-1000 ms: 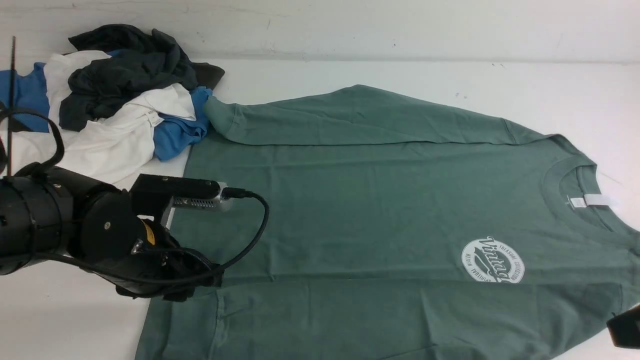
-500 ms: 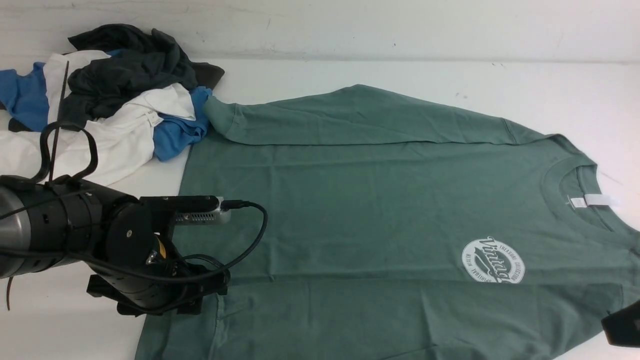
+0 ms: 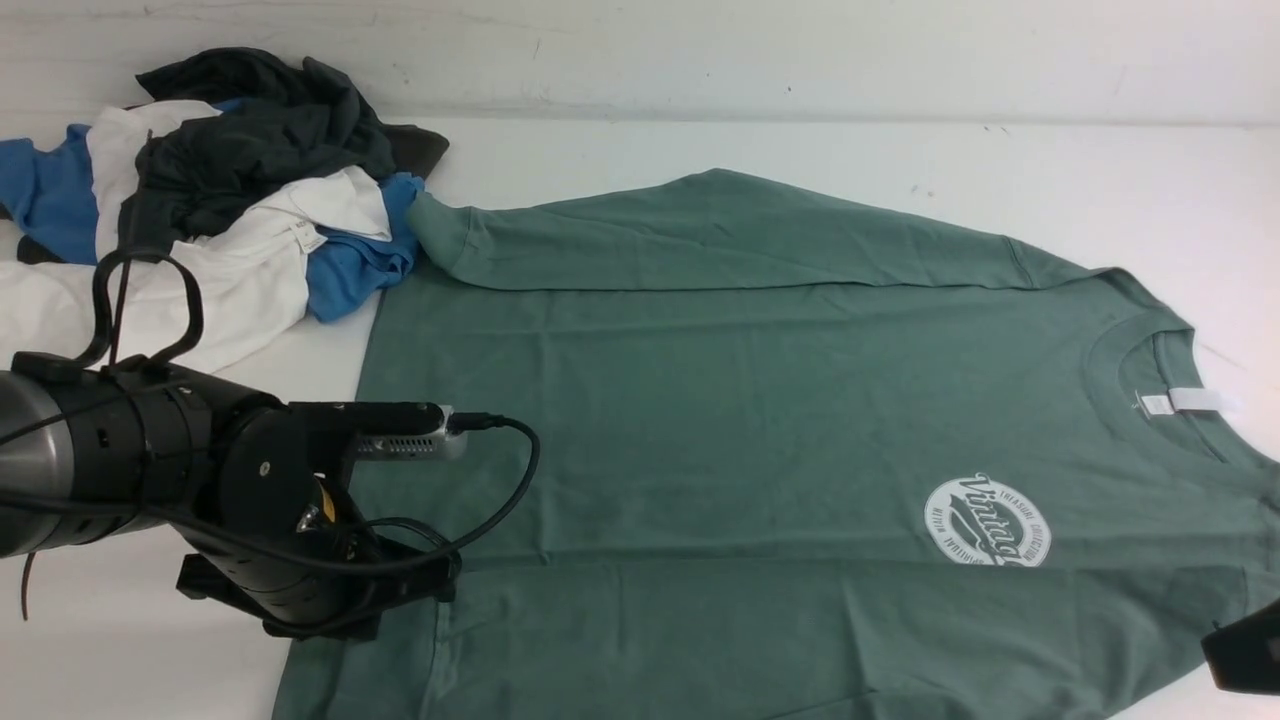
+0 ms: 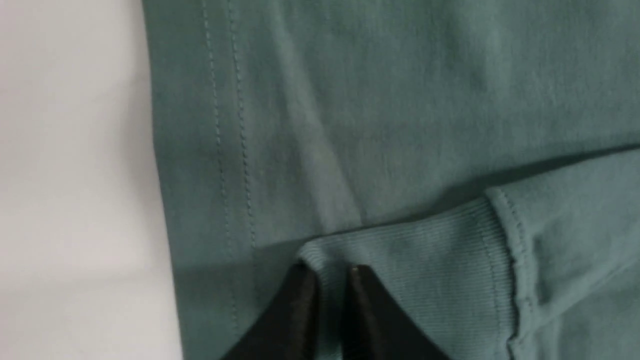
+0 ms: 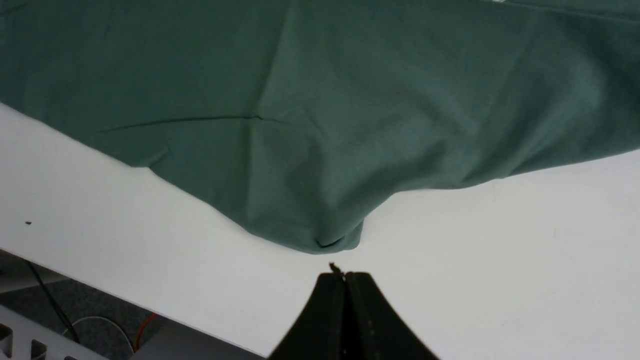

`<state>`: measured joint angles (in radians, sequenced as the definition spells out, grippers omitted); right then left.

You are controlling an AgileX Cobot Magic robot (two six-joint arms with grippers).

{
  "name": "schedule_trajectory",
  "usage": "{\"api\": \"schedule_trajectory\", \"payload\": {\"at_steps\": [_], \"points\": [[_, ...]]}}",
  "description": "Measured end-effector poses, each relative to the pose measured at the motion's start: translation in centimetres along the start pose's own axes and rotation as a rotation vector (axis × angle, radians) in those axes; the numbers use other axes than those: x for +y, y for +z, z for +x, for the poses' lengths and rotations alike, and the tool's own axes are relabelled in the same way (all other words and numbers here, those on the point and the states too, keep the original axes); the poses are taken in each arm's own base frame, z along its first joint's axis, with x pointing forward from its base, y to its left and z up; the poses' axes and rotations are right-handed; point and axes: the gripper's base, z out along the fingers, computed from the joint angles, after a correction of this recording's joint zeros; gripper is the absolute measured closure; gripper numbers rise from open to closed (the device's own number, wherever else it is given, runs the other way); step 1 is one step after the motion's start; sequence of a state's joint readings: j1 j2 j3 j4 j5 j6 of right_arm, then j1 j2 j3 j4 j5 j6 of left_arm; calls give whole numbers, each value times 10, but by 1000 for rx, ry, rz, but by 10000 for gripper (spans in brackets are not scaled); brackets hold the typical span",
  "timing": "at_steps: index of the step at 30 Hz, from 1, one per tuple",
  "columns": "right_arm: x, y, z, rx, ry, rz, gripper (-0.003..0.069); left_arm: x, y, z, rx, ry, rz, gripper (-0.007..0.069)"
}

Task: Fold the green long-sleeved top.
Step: Use the left arm to clamp the cuff closest to it, then use the left arm to drag and place the cuff at the centered position on the left edge of the fabric

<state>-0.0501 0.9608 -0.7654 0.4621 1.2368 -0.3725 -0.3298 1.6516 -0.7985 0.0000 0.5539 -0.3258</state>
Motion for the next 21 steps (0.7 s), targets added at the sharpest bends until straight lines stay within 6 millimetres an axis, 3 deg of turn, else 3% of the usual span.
{"api": "schedule_trajectory", "payload": {"at_steps": [5,9,11,12,13,17,21], "points": [[0,0,0,-1,-3,-2,674,1,-6,2,7,37,-2,620],[0,0,0,-1,-6,-3,674,-2,-30,4,-45,71,21,624],[0,0,0,-1,-7,-3,674,-9,-57,1,-117,122,50,624],[0,0,0,-1,-7,-3,674,-9,-58,1,-122,122,51,624],[0,0,0,-2,-7,-2,674,-14,-78,-4,-174,141,75,624],[0,0,-1,-13,-9,0,674,-23,-116,-21,-260,153,110,624],[1,0,-4,-41,-1,-8,674,-34,-158,-55,-374,193,116,624]]}}
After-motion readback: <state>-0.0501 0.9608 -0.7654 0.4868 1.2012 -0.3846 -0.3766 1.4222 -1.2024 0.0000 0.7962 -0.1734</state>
